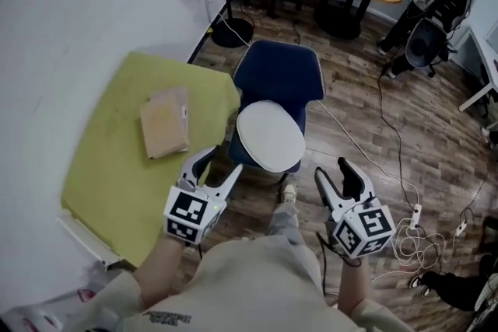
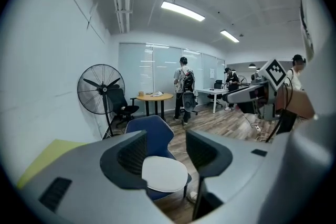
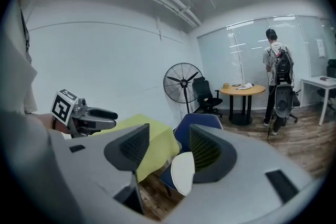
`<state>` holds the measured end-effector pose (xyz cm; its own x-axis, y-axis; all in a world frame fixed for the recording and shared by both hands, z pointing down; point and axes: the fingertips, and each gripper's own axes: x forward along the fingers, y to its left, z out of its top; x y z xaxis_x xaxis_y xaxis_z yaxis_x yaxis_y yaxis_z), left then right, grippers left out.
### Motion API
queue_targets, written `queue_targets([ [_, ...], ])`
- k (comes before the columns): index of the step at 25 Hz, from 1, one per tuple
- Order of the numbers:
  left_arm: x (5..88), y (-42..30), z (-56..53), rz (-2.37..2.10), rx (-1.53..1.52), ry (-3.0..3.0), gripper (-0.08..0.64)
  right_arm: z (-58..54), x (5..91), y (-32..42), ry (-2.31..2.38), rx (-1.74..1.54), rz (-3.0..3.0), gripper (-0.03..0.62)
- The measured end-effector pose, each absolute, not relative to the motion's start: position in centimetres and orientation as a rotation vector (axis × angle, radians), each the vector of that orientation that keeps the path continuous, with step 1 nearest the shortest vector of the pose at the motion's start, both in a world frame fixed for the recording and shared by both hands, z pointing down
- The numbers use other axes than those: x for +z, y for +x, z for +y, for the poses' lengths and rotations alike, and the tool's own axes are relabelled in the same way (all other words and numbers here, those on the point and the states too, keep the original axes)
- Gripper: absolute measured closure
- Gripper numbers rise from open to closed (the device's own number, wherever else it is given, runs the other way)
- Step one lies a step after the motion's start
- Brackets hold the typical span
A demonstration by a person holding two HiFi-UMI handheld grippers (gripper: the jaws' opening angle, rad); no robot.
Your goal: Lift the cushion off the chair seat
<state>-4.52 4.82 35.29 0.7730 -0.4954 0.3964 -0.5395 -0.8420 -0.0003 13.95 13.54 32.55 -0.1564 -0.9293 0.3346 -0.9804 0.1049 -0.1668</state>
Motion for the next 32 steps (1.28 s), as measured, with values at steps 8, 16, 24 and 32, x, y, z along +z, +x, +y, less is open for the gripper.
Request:
queue_targets([
  [8,38.1,2.8,-0.5,-0.880,0.719,2.763,0.338,6.4,35.6,20.4,1.778,0.594,-2.272,0.342],
  [16,41.3,8.4,-6.4,-0.990,0.807,2.627,0.339,-0.7,38.2,26.5,1.581,0.701,-2.352,0.341],
  [24,45.9,9.5,-9.6,-1.009,0.909,2.506,0.337,-6.1,43.5,28.4,1.437,0.791,-2.331,0.341],
  [32,49.4,7.3,-12.5,-1.006,0.784,2.317,0.337,-9.1,49.3,27.3,1.403,0.912,-2.205,0.339],
])
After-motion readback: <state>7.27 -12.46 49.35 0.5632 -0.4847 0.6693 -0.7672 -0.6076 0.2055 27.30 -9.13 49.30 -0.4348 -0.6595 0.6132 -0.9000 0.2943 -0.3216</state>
